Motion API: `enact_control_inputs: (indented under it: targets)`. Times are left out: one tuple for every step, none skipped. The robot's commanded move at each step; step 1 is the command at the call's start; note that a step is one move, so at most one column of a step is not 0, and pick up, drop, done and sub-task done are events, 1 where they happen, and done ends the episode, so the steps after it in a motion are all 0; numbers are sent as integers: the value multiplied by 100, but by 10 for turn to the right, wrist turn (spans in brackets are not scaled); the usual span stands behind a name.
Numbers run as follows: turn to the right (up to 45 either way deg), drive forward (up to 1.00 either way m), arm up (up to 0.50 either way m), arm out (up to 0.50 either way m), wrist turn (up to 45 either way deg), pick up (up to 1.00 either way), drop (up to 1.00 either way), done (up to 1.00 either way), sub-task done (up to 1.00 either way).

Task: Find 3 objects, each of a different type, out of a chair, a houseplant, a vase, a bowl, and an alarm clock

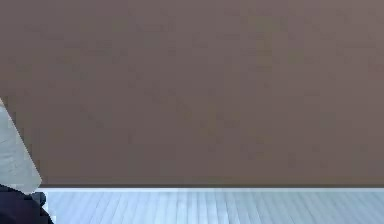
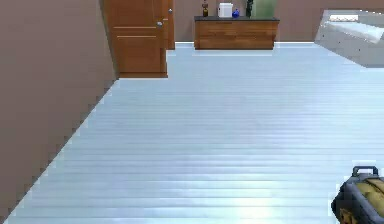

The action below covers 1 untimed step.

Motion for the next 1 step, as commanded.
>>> enact_control_inputs:
  targets:
    - [450, 0, 0, 0, 0, 0, 0, 0, 0]
